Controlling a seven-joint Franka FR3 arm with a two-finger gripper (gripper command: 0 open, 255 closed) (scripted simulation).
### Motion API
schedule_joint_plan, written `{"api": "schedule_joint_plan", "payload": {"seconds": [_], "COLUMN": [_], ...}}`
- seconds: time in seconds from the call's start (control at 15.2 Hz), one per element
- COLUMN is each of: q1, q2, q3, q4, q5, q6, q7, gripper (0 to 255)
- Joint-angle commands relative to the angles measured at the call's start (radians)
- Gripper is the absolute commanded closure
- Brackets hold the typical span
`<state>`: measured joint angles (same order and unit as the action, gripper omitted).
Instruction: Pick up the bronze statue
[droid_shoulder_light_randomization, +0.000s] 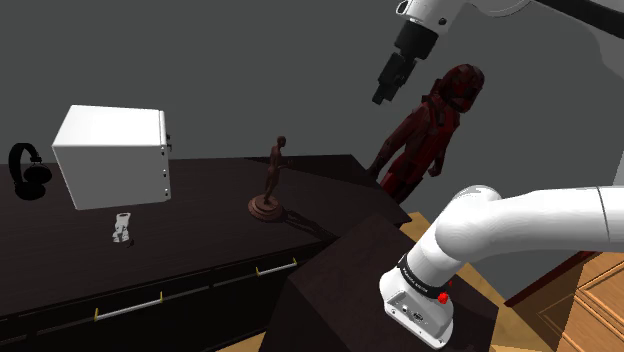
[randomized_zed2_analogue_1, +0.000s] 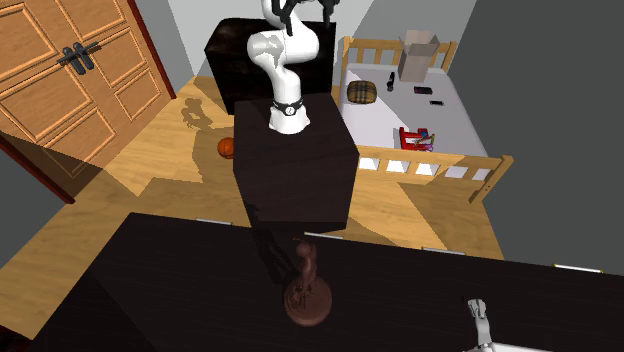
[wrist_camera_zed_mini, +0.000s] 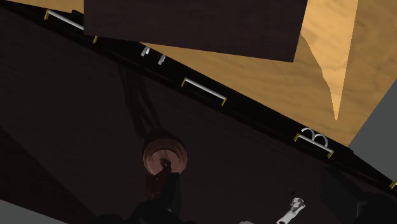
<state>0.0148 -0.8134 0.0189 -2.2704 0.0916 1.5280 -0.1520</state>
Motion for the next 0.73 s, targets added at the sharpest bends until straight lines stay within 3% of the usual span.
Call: {"api": "schedule_joint_plan", "payload": {"seconds": [0.0, 0.66], "q1": [0.000, -0.015], "q2": [0.000, 0.183], "q3": [0.000, -0.036], "q4": [0.000, -0.159], "q5": [0.000, 0.008], "q6": [0.000, 0.365], "q7": [0.000, -0.055], "gripper": [0, 0]}}
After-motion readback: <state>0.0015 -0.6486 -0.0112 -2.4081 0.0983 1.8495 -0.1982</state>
